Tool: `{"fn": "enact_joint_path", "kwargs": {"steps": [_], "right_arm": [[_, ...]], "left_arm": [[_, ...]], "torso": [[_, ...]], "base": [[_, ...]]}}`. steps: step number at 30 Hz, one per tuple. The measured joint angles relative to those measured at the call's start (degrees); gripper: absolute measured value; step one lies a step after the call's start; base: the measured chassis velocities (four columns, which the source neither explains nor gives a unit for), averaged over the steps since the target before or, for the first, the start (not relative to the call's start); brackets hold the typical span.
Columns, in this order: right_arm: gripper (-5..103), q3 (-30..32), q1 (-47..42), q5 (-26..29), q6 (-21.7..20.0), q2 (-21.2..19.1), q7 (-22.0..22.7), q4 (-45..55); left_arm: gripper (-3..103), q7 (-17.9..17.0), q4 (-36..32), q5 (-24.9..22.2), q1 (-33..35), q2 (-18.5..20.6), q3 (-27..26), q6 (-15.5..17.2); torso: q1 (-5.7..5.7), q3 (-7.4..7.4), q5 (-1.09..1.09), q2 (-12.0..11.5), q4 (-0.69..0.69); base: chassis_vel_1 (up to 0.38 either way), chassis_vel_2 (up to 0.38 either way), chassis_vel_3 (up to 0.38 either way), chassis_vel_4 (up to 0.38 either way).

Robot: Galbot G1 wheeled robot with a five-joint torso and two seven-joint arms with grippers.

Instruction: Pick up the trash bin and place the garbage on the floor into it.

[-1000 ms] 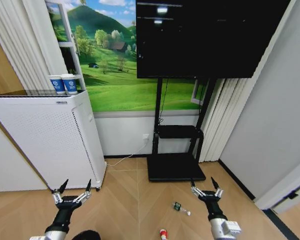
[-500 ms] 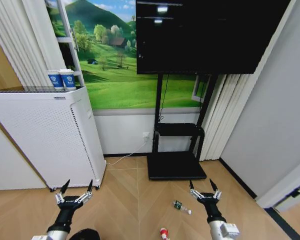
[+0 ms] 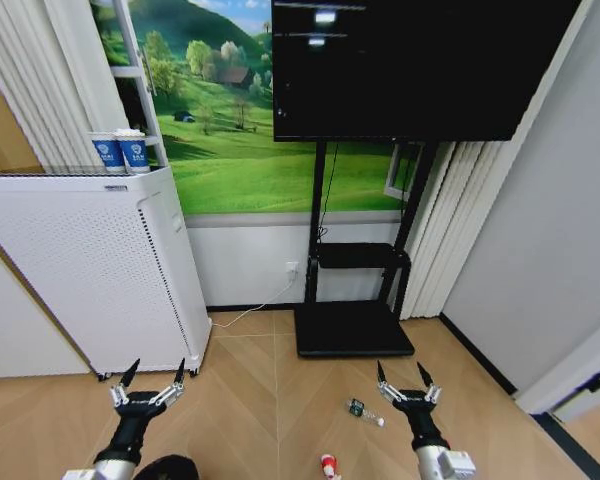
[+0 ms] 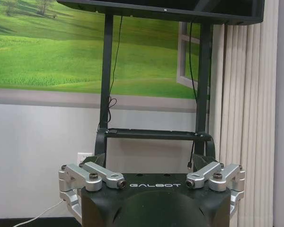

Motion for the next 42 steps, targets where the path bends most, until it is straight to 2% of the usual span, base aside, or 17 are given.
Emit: {"fn": "enact_joint_path", "kwargs": {"steps": [42], "right_arm": [[100,-0.51,0.13,-0.47,0.61,0.45,0.87,-0.32]], "left_arm": [[99,1.66,0.52,0.32,0.13,-0.26,0.35,-1.19]], "torso": [[-3.75,-6.10,0.00,-9.85,0.01]], "base": [[0.000,0.000,0.000,0.000]]}}
